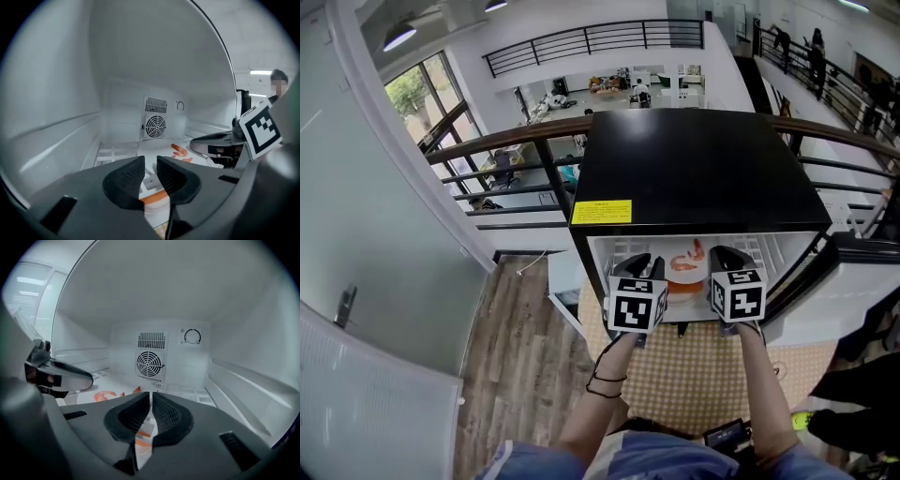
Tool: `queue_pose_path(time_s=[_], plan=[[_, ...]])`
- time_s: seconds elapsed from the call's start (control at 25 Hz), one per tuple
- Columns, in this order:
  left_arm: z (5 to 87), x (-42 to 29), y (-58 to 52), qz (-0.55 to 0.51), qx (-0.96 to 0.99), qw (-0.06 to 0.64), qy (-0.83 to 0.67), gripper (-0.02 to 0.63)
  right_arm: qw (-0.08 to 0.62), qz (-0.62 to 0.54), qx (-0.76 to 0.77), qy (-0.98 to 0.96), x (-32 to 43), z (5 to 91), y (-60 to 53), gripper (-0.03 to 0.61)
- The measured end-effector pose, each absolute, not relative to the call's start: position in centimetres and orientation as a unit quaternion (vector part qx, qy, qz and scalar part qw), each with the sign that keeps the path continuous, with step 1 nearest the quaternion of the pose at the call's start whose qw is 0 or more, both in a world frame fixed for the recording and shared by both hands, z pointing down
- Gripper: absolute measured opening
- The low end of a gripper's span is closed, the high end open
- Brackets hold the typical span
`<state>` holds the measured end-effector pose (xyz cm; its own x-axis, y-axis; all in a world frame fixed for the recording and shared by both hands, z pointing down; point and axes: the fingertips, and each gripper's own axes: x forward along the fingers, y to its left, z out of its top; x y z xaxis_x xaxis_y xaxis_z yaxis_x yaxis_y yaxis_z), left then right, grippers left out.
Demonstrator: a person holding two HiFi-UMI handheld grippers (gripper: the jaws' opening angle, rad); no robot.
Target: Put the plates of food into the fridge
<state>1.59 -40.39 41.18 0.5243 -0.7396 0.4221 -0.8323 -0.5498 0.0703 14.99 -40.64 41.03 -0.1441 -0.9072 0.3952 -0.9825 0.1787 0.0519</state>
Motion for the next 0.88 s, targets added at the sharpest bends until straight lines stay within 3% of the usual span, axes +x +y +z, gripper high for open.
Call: queue_pose_path(time_s=[0.64, 0.88], plan=[[39.1, 0.8, -35.8, 0.121, 0.881, 0.128, -0.439, 0.074, 0.084, 0.124, 0.611, -0.777, 13.9, 37.3, -35.5, 0.027], [38.3, 1.8, -31.5, 0.086, 0.906, 0.123, -0.395, 0.074, 0.083, 0.106, 0.595, -0.793, 12.8, 36.3, -30.4, 0.028]])
